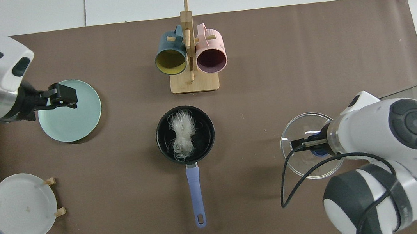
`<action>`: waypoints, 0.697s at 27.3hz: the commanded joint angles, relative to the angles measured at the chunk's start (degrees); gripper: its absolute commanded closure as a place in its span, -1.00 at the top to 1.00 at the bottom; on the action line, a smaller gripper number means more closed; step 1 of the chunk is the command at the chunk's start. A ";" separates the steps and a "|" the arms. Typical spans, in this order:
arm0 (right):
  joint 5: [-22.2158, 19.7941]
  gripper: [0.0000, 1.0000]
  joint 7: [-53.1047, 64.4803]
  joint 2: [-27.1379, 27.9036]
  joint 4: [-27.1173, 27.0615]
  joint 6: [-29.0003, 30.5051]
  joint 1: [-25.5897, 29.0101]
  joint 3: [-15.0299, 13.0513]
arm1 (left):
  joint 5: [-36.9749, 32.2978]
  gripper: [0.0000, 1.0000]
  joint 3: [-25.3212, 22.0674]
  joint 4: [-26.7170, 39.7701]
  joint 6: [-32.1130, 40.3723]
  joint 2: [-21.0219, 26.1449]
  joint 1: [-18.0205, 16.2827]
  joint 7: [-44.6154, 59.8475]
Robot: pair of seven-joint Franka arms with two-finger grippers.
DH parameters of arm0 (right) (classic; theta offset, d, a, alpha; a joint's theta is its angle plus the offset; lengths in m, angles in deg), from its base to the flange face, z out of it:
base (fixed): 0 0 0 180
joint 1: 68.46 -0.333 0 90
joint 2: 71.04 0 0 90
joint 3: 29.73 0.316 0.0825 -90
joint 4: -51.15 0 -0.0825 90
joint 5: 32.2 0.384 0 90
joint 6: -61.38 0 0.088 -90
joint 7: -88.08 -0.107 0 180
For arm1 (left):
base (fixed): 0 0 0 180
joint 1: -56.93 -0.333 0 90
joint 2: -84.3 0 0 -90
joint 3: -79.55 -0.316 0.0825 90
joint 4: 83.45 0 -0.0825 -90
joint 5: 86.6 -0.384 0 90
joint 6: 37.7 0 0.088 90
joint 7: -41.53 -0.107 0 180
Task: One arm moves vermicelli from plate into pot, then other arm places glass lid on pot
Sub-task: 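Withdraw the left gripper while the right gripper lifts the glass lid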
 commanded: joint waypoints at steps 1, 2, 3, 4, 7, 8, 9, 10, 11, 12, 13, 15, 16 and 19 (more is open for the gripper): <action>-0.42 -1.00 -8.61 4.05 -8.29 -5.16 -5.33 -0.10 | 1.43 1.00 -6.49 1.55 2.77 -2.90 0.30 -9.88; -0.42 -1.00 -10.10 4.76 -9.87 -6.04 -6.38 -0.10 | 1.43 1.00 -7.46 2.16 2.77 -3.43 0.13 -12.16; -0.42 -1.00 -11.59 5.37 -11.28 -6.83 -7.44 -0.10 | 1.43 1.00 -8.25 2.78 2.68 -3.70 -0.22 -14.54; -0.34 -1.00 -13.09 5.99 -12.77 -7.45 -8.58 -0.10 | 1.43 1.00 -9.04 3.05 2.77 -3.88 -0.40 -16.56; -0.07 -1.00 -16.87 8.09 -16.47 -9.21 -10.69 -0.10 | 1.26 1.00 -10.10 4.10 2.25 -4.05 -0.58 -20.70; 0.36 -1.00 -18.27 8.89 -17.61 -9.56 -11.48 -0.10 | 0.65 1.00 -10.11 4.71 1.81 -3.88 -0.49 -21.50; 0.54 -1.00 -19.59 9.50 -18.41 -9.65 -12.19 -0.10 | 0.56 1.00 -10.19 5.07 1.63 -3.62 -0.49 -22.03; 0.72 -1.00 -21.09 10.12 -19.37 -9.65 -13.15 -0.10 | 0.56 1.00 -10.19 5.33 1.19 -3.27 -0.58 -22.38; 0.81 -1.00 -22.58 11.00 -20.60 -9.74 -14.29 -0.10 | 0.47 1.00 -10.11 5.42 1.01 -2.91 -0.49 -22.30; 0.81 -1.00 -23.90 12.05 -21.83 -9.74 -15.17 -0.10 | 0.55 1.00 -10.11 5.42 1.01 -2.82 -0.40 -22.03; 0.81 -1.00 -25.39 13.19 -23.32 -9.83 -16.05 -0.10 | 0.56 1.00 -10.02 5.25 1.01 -2.74 -0.31 -21.42; 0.55 -1.00 -28.47 15.30 -25.35 -10.53 -17.64 -0.10 | 0.56 1.00 -9.58 4.98 0.92 -2.65 -0.05 -21.15; 0.37 -1.00 -30.14 16.27 -26.23 -10.79 -18.43 -0.10 | 0.56 1.00 -9.49 4.81 0.92 -2.56 0.12 -21.06; 0.37 -1.00 -34.01 19.69 -30.53 -10.97 -20.28 -0.10 | 0.73 1.00 -9.32 4.11 0.75 -2.82 0.21 -20.02</action>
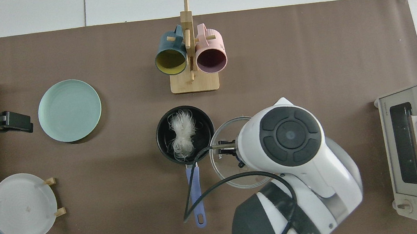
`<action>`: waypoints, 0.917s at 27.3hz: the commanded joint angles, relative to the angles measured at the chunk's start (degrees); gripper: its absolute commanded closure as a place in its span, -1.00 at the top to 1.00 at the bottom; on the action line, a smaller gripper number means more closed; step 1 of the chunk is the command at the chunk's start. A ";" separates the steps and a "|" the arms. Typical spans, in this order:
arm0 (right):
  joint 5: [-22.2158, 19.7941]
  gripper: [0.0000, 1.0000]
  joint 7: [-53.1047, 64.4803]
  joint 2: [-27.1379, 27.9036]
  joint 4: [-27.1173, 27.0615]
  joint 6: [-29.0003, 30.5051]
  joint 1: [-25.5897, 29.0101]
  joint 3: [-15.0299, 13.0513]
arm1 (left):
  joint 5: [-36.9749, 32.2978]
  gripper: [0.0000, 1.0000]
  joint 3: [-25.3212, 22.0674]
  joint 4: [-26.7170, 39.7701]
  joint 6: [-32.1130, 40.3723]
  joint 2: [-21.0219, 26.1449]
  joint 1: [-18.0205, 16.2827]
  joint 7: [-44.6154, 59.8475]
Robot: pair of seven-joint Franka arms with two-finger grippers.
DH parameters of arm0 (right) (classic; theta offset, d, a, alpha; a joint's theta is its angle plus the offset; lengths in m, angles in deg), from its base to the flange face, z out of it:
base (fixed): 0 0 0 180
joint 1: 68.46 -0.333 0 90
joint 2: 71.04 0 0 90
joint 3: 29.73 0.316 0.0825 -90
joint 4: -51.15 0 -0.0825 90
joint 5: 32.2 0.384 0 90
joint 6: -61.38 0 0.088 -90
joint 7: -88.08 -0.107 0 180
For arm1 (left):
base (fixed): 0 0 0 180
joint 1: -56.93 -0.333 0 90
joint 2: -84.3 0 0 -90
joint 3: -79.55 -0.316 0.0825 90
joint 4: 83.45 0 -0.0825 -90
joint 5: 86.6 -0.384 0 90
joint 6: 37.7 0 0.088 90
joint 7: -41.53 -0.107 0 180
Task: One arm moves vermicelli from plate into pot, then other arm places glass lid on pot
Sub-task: 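Carry the glass lid with the right gripper over the saucepan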
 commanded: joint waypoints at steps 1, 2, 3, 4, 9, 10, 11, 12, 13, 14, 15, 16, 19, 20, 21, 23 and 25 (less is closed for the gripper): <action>0.17 -1.00 -7.20 8.02 -10.76 -2.96 -3.20 -0.41 | 0.68 1.00 0.14 -0.48 -1.23 -1.02 0.61 1.78; 0.17 -1.00 -8.08 9.60 -12.87 -3.66 -3.55 -0.41 | 0.59 1.00 0.49 -1.01 -1.14 -1.10 0.61 2.49; 0.08 -1.00 -8.96 11.18 -14.72 -4.71 -3.90 -0.41 | 0.33 1.00 0.75 -1.18 -0.97 -1.10 0.61 2.67; 0.08 -1.00 -10.27 13.20 -17.52 -6.03 -4.52 -0.41 | 0.24 1.00 1.19 -1.19 -1.05 -1.19 0.70 2.50; 0.08 -1.00 -15.38 21.12 -27.38 -7.28 -5.93 -0.41 | 0.41 1.00 1.81 -0.75 -0.35 -1.54 0.61 2.41; 0.08 -1.00 -15.73 21.82 -28.00 -6.75 -5.93 -0.41 | 0.33 1.00 1.81 -0.75 -0.17 -1.54 0.53 2.41; 0.08 -1.00 -15.82 22.44 -28.36 -6.48 -5.93 -0.41 | 0.33 1.00 1.72 -0.75 -0.09 -1.54 0.52 2.41; 0.08 -1.00 -15.82 23.14 -28.71 -5.79 -5.93 -0.41 | 0.33 1.00 1.46 -0.75 0.00 -1.54 0.44 2.41; 0.08 -1.00 -15.91 23.58 -29.06 -5.26 -5.93 -0.41 | 0.41 1.00 1.28 -0.75 0.00 -1.63 0.35 2.41; 0.08 -1.00 -15.91 23.94 -29.24 -4.90 -5.93 -0.41 | 0.33 1.00 1.20 -0.75 0.00 -1.63 0.26 2.41; 0.08 -1.00 -16.09 24.38 -29.33 -4.38 -6.02 -0.41 | 0.33 1.00 1.19 -0.75 0.00 -1.63 0.17 2.49; 0.08 -1.00 -16.09 24.73 -29.33 -3.76 -6.02 -0.41 | 0.33 1.00 1.11 -0.83 0.00 -1.63 0.09 2.50; -0.01 -1.00 -16.26 25.96 -29.33 -1.83 -6.90 -0.41 | -0.03 1.00 0.93 -0.84 -0.08 -1.63 -0.27 2.50; 0.08 -1.00 -16.87 26.48 -29.24 -0.87 -7.07 -0.41 | -0.03 1.00 0.93 -0.92 -0.17 -1.63 -0.18 2.50; -0.01 -1.00 -17.58 27.01 -29.24 -0.33 -7.07 -0.41 | -0.03 1.00 1.02 -0.84 -0.17 -1.63 -0.18 2.50; 0.08 -1.00 -18.20 27.54 -29.15 0.98 -7.16 -0.41 | -0.03 1.00 1.37 -0.92 -0.17 -1.63 -0.09 2.50; 0.08 -1.00 -18.20 27.72 -28.89 1.86 -7.07 -0.41 | -0.03 1.00 1.81 -0.92 -0.17 -1.63 0.00 2.50</action>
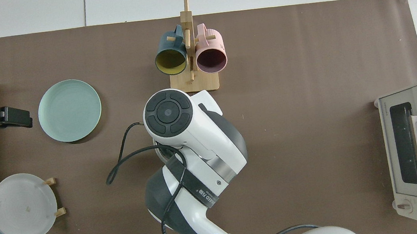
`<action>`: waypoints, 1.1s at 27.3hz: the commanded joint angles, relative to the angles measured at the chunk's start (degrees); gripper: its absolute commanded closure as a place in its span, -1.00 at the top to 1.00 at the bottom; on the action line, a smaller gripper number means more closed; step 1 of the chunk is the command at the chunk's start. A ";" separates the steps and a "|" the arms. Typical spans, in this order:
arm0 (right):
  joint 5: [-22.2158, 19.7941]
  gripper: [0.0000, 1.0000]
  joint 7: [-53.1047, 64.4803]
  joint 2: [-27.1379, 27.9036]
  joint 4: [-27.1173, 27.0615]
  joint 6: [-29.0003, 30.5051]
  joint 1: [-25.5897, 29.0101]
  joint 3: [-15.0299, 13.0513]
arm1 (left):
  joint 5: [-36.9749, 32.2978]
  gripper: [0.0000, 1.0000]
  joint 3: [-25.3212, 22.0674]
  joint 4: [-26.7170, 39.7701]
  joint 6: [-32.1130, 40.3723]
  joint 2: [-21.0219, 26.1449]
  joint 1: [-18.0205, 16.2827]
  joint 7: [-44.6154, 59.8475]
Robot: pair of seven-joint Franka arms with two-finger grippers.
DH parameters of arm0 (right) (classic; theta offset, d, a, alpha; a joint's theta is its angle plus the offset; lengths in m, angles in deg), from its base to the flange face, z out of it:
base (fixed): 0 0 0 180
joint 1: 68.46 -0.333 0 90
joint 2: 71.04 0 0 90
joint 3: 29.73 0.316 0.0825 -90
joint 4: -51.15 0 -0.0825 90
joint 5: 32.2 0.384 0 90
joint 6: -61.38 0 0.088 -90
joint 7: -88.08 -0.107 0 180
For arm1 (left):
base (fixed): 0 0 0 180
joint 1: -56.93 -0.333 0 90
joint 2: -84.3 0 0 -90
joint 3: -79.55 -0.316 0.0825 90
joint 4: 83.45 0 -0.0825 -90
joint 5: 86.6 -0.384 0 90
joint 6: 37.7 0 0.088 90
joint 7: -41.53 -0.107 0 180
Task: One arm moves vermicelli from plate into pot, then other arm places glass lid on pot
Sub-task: 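Carry the glass lid with the right gripper over the saucepan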
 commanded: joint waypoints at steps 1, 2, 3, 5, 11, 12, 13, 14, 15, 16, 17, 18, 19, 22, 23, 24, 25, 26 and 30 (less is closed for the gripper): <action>0.09 -1.00 -2.21 1.72 -1.82 2.19 -0.22 -0.18 | -0.03 1.00 0.75 0.14 0.38 -0.69 0.25 0.62; 0.09 -1.00 -2.21 1.98 -1.73 2.54 -0.13 -0.18 | -0.03 1.00 0.75 0.14 0.38 -0.69 0.51 0.62; 0.09 -1.00 -2.21 2.15 -1.64 2.81 -0.13 -0.18 | -0.03 1.00 0.75 0.14 0.38 -0.69 0.52 0.62; 0.17 -1.00 -2.21 2.33 -1.55 3.07 -0.13 -0.18 | -0.03 1.00 0.75 0.14 0.38 -0.69 0.60 0.62; 0.44 -1.00 -1.68 2.59 -0.76 4.56 0.66 -0.18 | -0.03 1.00 0.57 0.05 0.38 -0.69 0.43 0.62; 0.44 -1.00 -1.59 2.59 -0.68 4.66 0.66 -0.18 | -0.03 1.00 0.57 0.05 0.38 -0.69 0.52 0.62; 0.44 -1.00 -1.59 2.59 -0.33 4.66 0.49 -0.18 | -0.03 1.00 0.57 0.05 0.38 -0.69 0.52 0.62; 0.35 -1.00 -1.59 2.59 0.20 4.66 0.31 -0.18 | -0.03 1.00 0.66 0.05 0.38 -0.69 0.52 0.62; 0.26 -1.00 -1.59 2.68 0.64 4.74 0.22 -0.18 | -0.03 1.00 0.66 0.05 0.38 -0.69 0.52 0.62; 0.26 -1.00 -1.59 2.68 0.90 4.74 0.22 -0.18 | -0.03 1.00 0.66 0.05 0.38 -0.69 0.52 0.62; 0.35 -1.00 -1.59 2.77 0.91 4.74 0.31 -0.18 | -0.03 1.00 0.66 0.05 0.38 -0.69 0.52 0.62; 0.35 -1.00 -1.59 2.86 0.91 4.74 0.40 -0.18 | -0.03 1.00 0.66 0.05 0.38 -0.69 0.52 0.62; 0.44 -1.00 -1.59 2.86 0.91 5.09 0.40 -0.18 | -0.03 1.00 0.66 0.05 0.38 -0.69 0.52 0.62; 0.35 -1.00 -1.68 2.86 1.43 7.11 0.22 -0.18 | -0.03 1.00 0.66 0.05 0.38 -0.69 0.52 0.62; 0.35 -1.00 -1.68 2.86 1.87 7.20 -0.04 -0.18 | -0.03 1.00 0.57 0.05 0.38 -0.69 0.52 0.62; 0.52 -1.00 -1.68 2.86 2.14 7.20 -0.21 -0.27 | -0.03 1.00 0.66 0.05 0.38 -0.69 0.52 0.62; 0.53 -1.00 -1.77 2.86 2.14 7.20 -0.13 -0.18 | -0.03 1.00 0.66 0.05 0.38 -0.69 0.52 0.62; 0.53 -1.00 -1.77 2.86 2.14 7.20 -0.13 -0.18 | -0.03 1.00 0.66 0.05 0.38 -0.69 0.52 0.62; 0.44 -1.00 -1.68 2.86 2.40 7.20 0.05 -0.18 | -0.03 1.00 0.66 0.05 0.38 -0.69 0.52 0.62</action>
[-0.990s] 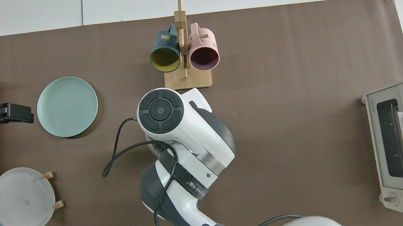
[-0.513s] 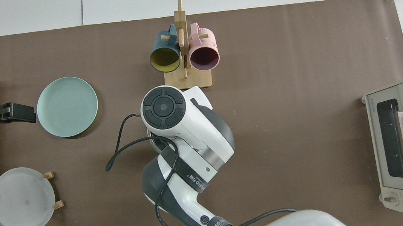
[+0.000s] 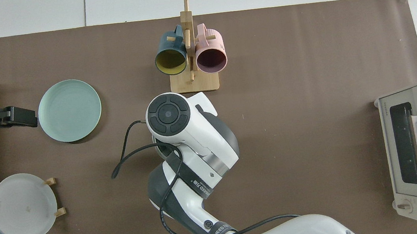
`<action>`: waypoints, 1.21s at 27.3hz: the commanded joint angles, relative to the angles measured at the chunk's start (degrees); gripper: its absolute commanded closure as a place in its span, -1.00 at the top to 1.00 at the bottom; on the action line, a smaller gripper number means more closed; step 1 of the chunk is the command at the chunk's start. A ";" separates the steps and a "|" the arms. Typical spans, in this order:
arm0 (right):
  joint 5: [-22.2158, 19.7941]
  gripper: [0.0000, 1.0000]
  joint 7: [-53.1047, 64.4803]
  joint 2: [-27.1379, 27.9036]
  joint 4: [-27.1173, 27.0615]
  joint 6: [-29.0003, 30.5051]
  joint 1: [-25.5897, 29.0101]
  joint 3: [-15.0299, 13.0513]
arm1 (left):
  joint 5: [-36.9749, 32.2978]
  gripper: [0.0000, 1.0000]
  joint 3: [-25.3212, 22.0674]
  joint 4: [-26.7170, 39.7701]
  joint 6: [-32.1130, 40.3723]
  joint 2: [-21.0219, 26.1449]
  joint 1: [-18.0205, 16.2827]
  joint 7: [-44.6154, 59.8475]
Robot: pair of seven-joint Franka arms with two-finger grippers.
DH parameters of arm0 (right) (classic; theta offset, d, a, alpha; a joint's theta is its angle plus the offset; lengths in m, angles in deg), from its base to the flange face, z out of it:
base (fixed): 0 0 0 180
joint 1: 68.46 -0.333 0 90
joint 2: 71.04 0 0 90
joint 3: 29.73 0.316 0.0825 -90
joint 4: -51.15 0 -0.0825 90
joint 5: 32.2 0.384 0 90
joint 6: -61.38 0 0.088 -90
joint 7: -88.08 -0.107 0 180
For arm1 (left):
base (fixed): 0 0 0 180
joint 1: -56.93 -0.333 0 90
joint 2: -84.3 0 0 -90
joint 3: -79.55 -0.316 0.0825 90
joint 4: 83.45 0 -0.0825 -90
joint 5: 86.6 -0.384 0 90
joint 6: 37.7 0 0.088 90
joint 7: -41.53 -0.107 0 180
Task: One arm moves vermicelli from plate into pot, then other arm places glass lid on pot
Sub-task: 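Carry the glass lid with the right gripper over the saucepan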
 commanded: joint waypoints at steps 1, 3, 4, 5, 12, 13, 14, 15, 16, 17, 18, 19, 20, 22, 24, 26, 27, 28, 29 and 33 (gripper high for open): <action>0.40 -1.00 -1.02 -0.63 1.36 1.49 0.31 0.14 | -0.03 1.00 -0.26 0.05 0.38 -0.58 0.37 0.59; 0.40 -1.00 -0.94 -0.63 1.44 1.49 0.40 0.14 | -0.03 1.00 -0.26 0.05 0.38 -0.58 0.37 0.59; 0.40 -1.00 -0.85 -0.63 1.53 1.41 0.57 0.14 | -0.03 1.00 -0.26 0.05 0.38 -0.58 0.37 0.59; 0.32 -1.00 -0.76 -0.63 1.71 1.41 0.75 0.14 | -0.03 1.00 -0.26 0.05 0.38 -0.58 0.37 0.59; 0.58 -1.00 -0.58 -0.72 2.15 0.35 1.01 0.14 | -0.03 1.00 -0.26 0.05 0.38 -0.58 0.37 0.59; 0.67 -1.00 -0.58 -0.72 2.06 0.09 1.02 0.14 | -0.03 1.00 -0.26 0.05 0.38 -0.58 0.37 0.59; 0.93 -1.00 -0.58 -0.72 2.06 -0.09 1.02 0.14 | -0.03 1.00 -0.26 -0.03 0.38 -0.58 0.37 0.59; 1.89 -1.00 -0.58 -0.72 2.06 -0.44 1.02 0.14 | -0.03 1.00 -0.26 -0.04 0.38 -0.58 0.37 0.59; 3.38 -1.00 -0.58 -0.63 1.97 -0.70 1.19 0.06 | -0.03 1.00 -0.26 -0.04 0.38 -0.67 0.37 0.59; 4.52 -1.00 -0.58 -0.63 1.97 -0.97 1.28 0.06 | -0.03 1.00 -0.26 -0.04 0.38 -0.58 0.37 0.59; 4.97 -1.00 -0.58 -0.63 1.97 -0.97 1.45 -0.03 | -0.03 1.00 -0.26 -0.04 0.38 -0.58 0.37 0.59; 4.80 -1.00 -0.58 -0.63 1.97 -0.97 1.54 0.05 | -0.03 1.00 -0.26 -0.04 0.38 -0.67 0.37 0.59; 5.06 -1.00 -0.58 -0.63 1.97 -0.97 1.54 -0.03 | -0.03 1.00 -0.26 -0.04 0.38 -0.67 0.37 0.59; 4.80 -1.00 -0.50 -0.63 1.97 -0.88 1.54 -0.03 | -0.03 1.00 -0.26 -0.04 0.38 -0.58 0.37 0.59; 4.71 -1.00 -0.50 -0.72 2.06 -0.79 1.54 -0.03 | -0.03 1.00 -0.26 -0.04 0.38 -0.58 0.37 0.59; 4.54 -1.00 -0.32 -0.72 1.97 -0.79 1.63 -0.03 | -0.03 1.00 -0.26 -0.04 0.38 -0.58 0.37 0.59; 4.54 -1.00 0.03 -0.72 1.97 -0.88 1.63 -0.03 | -0.03 1.00 -0.26 -0.04 0.38 -0.58 0.37 0.59; 4.45 -1.00 0.38 -0.72 2.06 -0.88 1.54 -0.03 | -0.03 1.00 -0.26 -0.04 0.38 -0.58 0.37 0.59; 4.36 -1.00 0.56 -0.72 2.06 -0.88 1.54 -0.12 | -0.03 1.00 -0.26 -0.04 0.38 -0.67 0.37 0.59; 3.92 -1.00 0.65 -0.72 2.06 -0.97 1.54 -0.21 | -0.03 1.00 -0.26 -0.04 0.38 -0.67 0.37 0.59</action>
